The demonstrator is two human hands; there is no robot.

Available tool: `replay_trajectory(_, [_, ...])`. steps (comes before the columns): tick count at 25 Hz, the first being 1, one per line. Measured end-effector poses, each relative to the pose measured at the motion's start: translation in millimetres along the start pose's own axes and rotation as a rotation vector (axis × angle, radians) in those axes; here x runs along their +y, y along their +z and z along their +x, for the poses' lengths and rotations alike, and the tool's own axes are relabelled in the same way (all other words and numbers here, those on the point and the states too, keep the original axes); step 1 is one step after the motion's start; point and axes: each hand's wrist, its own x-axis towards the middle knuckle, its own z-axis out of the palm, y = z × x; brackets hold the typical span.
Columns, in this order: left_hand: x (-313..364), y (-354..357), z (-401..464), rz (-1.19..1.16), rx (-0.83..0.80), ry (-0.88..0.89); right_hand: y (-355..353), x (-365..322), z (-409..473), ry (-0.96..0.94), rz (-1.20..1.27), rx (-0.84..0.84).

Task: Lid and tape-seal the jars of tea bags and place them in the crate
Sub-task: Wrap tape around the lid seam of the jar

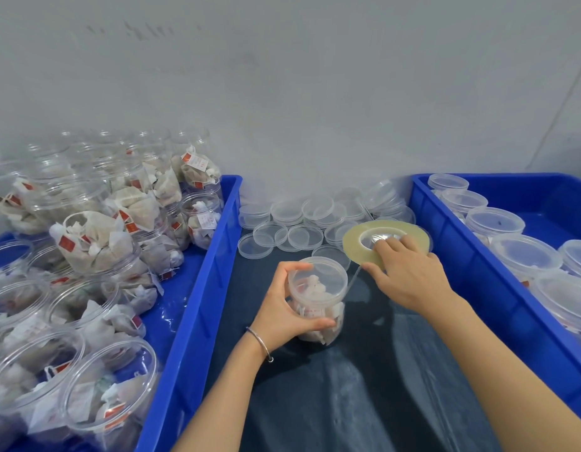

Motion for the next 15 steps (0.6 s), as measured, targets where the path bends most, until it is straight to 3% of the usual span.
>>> replay_trajectory(10, [4.7,-12.4,3.9,-0.018,-0.167,-0.033,6.6,-27.0,3.3,-0.118,0.112,-0.067])
replay_trajectory(13, [9.2,-18.5,8.4,0.11,-0.24,-0.083,6.2,-23.8,-0.5,-0.119,0.174,-0.107])
replay_trajectory(15, [13.6,-18.8,6.3,0.162,-0.185,-0.084,6.4,-23.2,-3.5,-0.095,0.186,-0.11])
